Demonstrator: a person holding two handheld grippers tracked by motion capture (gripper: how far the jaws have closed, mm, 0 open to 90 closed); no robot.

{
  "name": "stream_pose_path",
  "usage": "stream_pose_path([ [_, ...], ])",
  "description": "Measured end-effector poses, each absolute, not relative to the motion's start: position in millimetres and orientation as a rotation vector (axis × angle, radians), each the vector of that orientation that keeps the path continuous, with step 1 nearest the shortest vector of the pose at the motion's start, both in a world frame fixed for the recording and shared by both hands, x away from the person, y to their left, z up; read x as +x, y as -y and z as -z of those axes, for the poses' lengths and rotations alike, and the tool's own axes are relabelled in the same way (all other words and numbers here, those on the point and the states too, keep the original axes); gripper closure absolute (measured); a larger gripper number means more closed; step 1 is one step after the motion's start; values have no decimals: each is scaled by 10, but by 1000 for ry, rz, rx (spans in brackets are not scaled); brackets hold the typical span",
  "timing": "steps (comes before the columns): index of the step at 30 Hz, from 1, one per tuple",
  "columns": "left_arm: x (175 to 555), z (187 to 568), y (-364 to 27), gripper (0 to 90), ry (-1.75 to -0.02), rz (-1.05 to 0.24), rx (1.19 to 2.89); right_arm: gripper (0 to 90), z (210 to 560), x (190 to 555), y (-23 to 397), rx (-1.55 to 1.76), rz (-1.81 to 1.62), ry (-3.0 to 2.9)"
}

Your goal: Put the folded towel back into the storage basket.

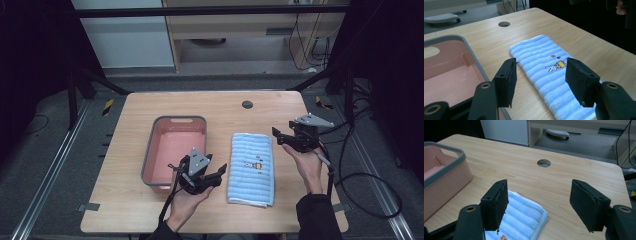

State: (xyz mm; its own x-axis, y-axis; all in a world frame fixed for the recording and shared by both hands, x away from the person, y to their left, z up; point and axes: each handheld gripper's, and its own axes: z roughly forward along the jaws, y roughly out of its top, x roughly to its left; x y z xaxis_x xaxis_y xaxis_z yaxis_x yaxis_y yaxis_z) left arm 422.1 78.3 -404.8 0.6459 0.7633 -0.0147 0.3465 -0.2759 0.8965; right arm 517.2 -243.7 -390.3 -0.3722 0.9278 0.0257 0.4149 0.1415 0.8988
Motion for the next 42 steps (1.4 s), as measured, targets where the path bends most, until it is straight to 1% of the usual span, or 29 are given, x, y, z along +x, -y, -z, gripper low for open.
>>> stream_pose_path([
  [8,4208,4196,-633,433,-873,-494,1900,325,3995,5245,2400,1286,-1182,-1882],
  [22,4183,4461,-489,470,-870,-463,1949,341,4274,5335,2403,1313,-1167,-1917],
  [29,4186,4573,-418,502,-866,-469,1976,346,4307,5348,2379,1318,-1155,-1935],
  [34,4188,4661,-405,508,-879,-468,1994,353,4356,5359,2374,1340,-1164,-1936],
  [42,4182,4809,-379,515,-887,-470,2034,383,4559,5422,2320,1353,-1111,-1987],
])
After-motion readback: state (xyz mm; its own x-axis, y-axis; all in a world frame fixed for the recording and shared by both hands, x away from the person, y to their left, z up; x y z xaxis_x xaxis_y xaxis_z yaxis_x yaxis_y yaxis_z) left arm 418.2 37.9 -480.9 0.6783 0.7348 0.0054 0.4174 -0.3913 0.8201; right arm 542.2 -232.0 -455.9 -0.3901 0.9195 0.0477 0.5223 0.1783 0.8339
